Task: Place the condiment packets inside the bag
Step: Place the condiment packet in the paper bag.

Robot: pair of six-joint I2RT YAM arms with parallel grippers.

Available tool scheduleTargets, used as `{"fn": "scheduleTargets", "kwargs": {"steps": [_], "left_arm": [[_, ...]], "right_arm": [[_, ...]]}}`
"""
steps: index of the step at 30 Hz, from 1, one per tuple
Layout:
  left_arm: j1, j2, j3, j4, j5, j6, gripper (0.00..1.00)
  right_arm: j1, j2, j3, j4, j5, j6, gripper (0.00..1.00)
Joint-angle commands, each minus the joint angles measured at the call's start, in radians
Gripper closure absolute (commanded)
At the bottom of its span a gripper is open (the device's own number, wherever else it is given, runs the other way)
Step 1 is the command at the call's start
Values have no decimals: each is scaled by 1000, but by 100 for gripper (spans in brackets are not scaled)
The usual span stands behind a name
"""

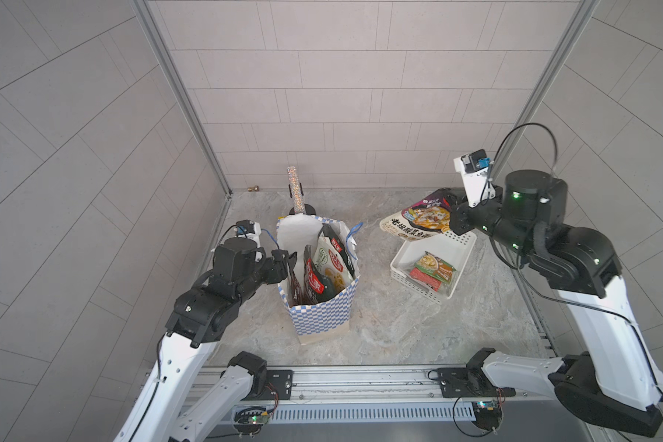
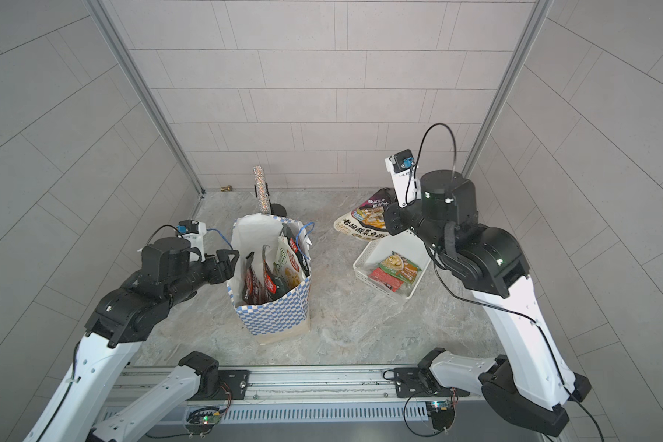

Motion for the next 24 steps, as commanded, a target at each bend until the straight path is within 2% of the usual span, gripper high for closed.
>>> {"fn": "scheduleTargets", "kwargs": {"steps": [1,5,8,12,19,24], "left_arm": [[-3,-52,-23,-53,-45,-44,28],[-3,-126,-22,-54,-68,-56,28],[-3,-169,-20,-66,-93,-59,28],[-3,-208,-24,-86,-130,-55,28],[-4,-235,-47,-105,-124,-66,29],[-3,-250,-43,-113,-132,-67,29]], "right_arm": [[86,39,131,-9,-148,37,100],[209,102,245,56,-244,26,100],[249,133,272,136,-357,25,100],[263,170,270,273,-503,55,100],[277,292,265,447,-599,58,100],[277,381,245,547,-680,-13,100]]}}
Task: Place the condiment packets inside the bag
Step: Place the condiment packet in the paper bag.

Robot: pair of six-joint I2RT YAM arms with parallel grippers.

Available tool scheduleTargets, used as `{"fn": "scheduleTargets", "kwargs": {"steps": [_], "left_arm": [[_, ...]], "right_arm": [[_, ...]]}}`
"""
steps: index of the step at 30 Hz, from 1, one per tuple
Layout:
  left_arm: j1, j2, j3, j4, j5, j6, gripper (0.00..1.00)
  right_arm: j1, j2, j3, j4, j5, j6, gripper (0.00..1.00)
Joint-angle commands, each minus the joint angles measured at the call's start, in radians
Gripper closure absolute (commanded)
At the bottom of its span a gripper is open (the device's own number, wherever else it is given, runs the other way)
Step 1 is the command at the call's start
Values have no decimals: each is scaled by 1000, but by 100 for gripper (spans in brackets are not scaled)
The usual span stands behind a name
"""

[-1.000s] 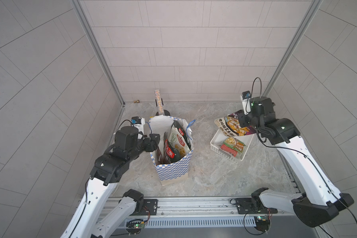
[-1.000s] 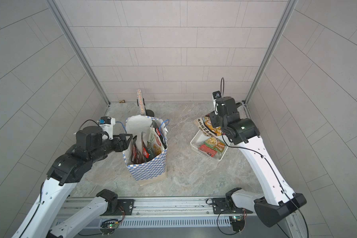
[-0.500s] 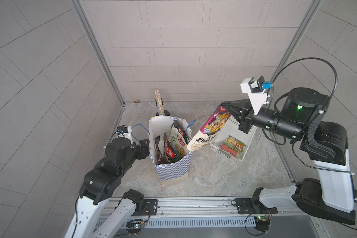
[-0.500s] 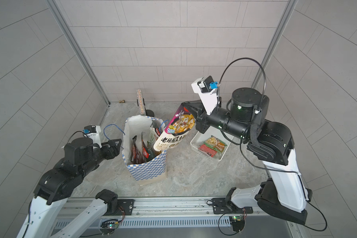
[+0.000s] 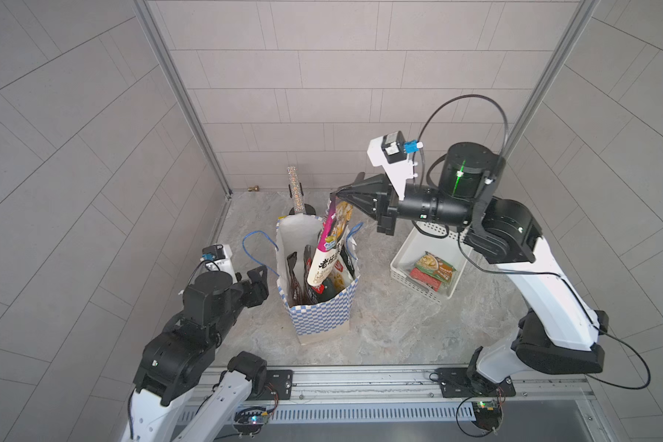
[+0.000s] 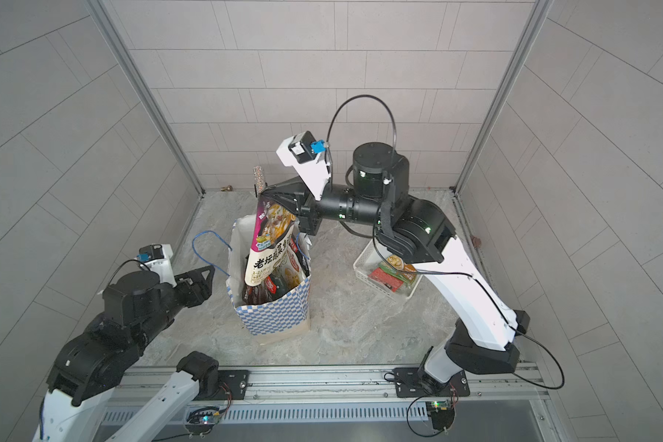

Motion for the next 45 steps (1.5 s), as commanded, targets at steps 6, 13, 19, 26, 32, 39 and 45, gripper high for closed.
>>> {"fn": "scheduleTargets", "kwargs": {"steps": [6,13,19,26,32,39,45], "left_arm": [[-3,-28,-1,-23,-14,-6,30],[-3,-29,4,-25,-3,0,30],[-3,-26,4,-22,-4,13,31],[-3,-5,-5,0,8,14,31],[-3,12,-5,12,26,9,31],[-3,26,-14,16,81,13,31],[-3,56,-21,40,167,27,31]], "right_arm": [[5,119,-28,249,-83,-153,100],[3,171,-141,301,-72,-329,100],[-15,65,-428,438,-49,-475,100],[-52,-106,-719,550,-242,-724,100],[-50,-127,-744,376,-406,-917,100],[-32,-129,-725,219,-401,-979,61],[-28,-286,-876,478,-177,-568,32]]}}
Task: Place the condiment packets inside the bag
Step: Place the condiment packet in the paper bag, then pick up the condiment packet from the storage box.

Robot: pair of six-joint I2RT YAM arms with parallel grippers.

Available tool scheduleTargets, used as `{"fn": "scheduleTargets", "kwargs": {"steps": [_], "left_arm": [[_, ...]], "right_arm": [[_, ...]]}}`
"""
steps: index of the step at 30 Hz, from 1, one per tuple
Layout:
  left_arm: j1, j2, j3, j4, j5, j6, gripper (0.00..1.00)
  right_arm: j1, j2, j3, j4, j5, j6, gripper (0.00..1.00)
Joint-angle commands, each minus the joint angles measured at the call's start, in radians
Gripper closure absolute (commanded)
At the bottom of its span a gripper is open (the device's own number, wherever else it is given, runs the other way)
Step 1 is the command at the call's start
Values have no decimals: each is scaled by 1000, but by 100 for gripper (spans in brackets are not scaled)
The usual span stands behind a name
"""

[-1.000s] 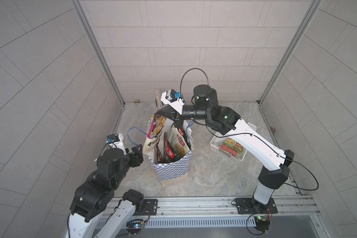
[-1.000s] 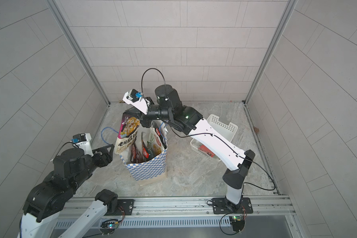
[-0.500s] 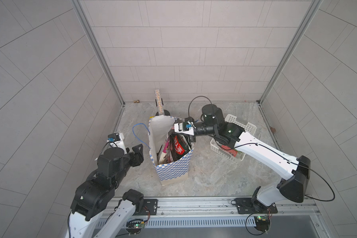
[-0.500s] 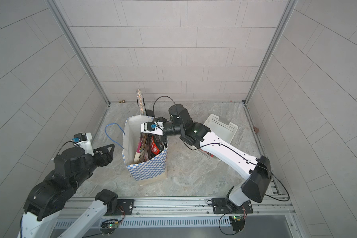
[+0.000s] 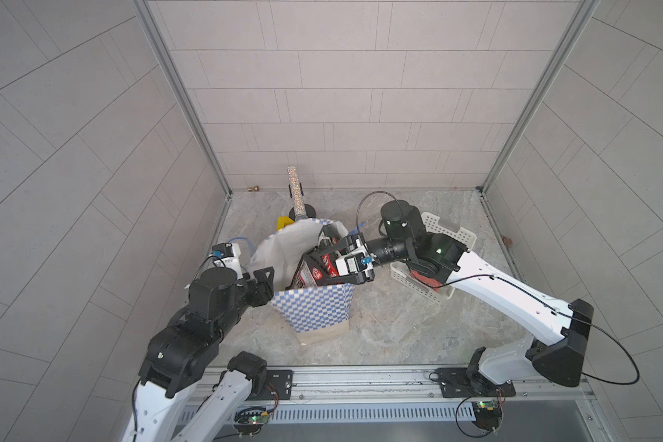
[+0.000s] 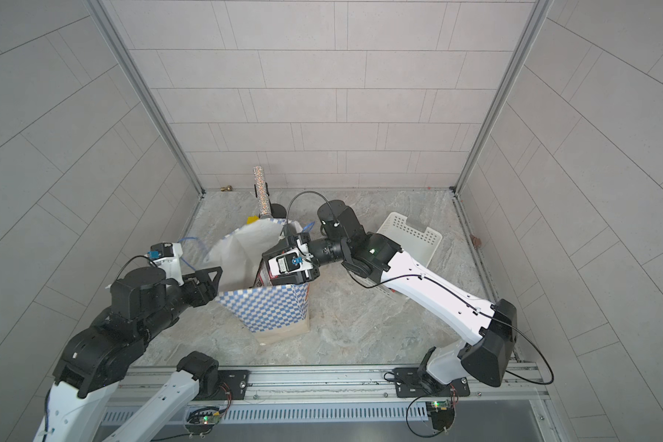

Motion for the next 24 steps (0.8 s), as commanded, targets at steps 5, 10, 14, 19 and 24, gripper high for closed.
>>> {"fn": "scheduleTargets", "kwargs": {"steps": [5,10,14,19,24], "left_arm": [[-3,41,-27,52,126,36,31],[-3,66,-31,-4,74,44,32],[-2,35,-16,-62,-60,26,31],[-2,-5,56,-111,-165,-35,27],[-2,-13,112,-194,-218,-144,25]], "right_arm": [[-68,-251,-109,85,542,672,30],[-412,-401,-332,-93,569,1065,32],[-600,-410,-484,-247,494,1057,27],[-605,-402,-583,-232,429,972,14],[-591,-412,-634,-178,387,967,8]]}}
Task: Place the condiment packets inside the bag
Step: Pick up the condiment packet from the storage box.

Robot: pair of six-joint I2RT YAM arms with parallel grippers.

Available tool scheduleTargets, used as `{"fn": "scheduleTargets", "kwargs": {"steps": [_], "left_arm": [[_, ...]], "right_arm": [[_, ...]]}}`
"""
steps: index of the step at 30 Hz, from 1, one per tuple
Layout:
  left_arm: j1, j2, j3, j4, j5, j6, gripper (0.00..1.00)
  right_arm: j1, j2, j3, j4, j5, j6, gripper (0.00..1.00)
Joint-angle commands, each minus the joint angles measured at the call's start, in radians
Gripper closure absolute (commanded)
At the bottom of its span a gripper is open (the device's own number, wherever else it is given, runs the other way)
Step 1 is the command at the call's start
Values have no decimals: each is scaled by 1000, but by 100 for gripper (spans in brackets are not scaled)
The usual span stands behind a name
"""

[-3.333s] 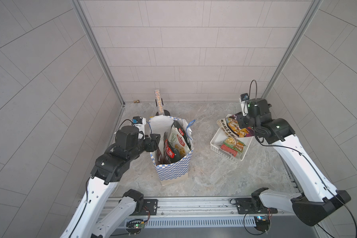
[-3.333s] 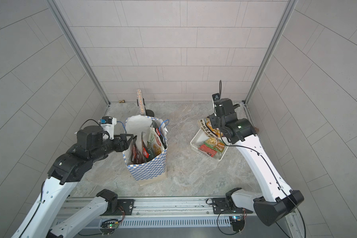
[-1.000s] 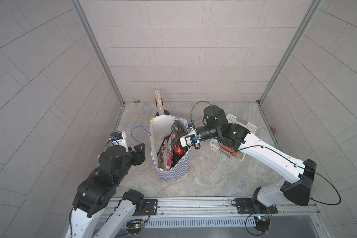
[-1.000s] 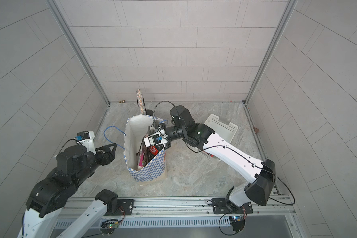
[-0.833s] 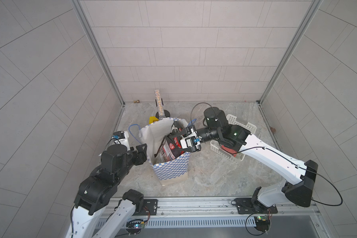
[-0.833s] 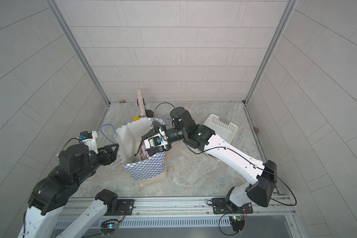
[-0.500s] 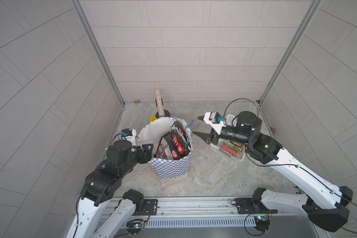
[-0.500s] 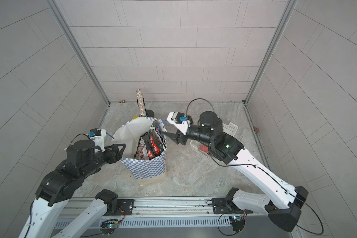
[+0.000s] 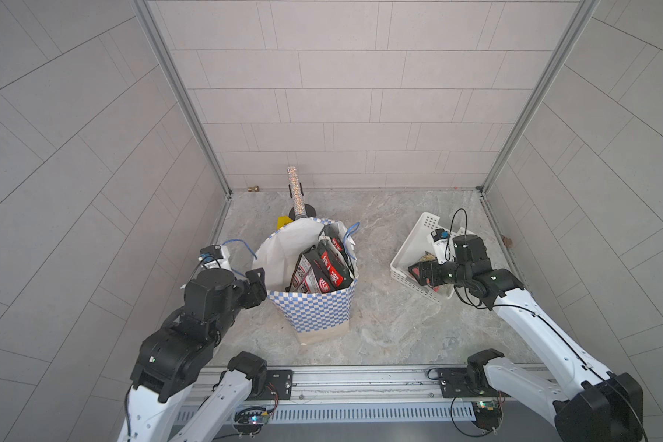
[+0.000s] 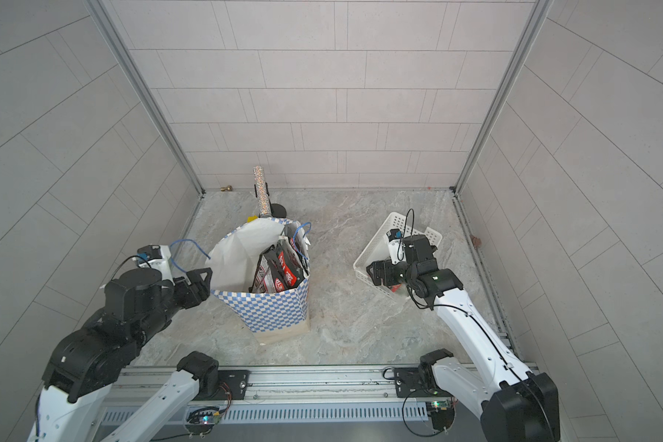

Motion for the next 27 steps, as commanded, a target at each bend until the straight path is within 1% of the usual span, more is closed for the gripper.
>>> {"fn": "scheduleTargets", "kwargs": {"steps": [1,4,8,12,14,17,18,19,20,22,23,24,27], "left_arm": [[-2,-19,25,-88,-62,-93,23],[-2,-41,0,-109,-50,-145,21],[-2,-52,-70,-74,17,-182,20],[-2,-39,-117,3,74,-189,20],[-2,-25,-125,31,86,-179,22],[-2,-7,-139,57,94,-167,29],[-2,-2,-146,60,94,-165,32],[-2,-1,-153,66,97,-161,36],[-2,-1,-160,71,100,-155,40],[-2,-2,-174,80,109,-138,46],[-2,-2,-178,84,113,-130,51],[-2,-2,-180,89,121,-120,56],[-2,-4,-186,117,162,-81,72]], "right_arm": [[11,-23,-8,33,-26,6,9],[62,-9,-14,24,-7,20,9],[159,10,-49,36,93,52,10],[172,6,-53,8,209,85,14],[171,-14,-51,5,261,89,20],[169,-43,-50,13,341,100,38],[169,-50,-48,16,364,100,47],[170,-56,-43,15,384,100,55],[169,-61,-38,11,407,97,67],[168,-63,-28,5,447,88,86],[166,-63,-22,1,469,84,96],[165,-63,-14,-4,481,80,100],[163,-75,21,-18,509,63,100]]}}
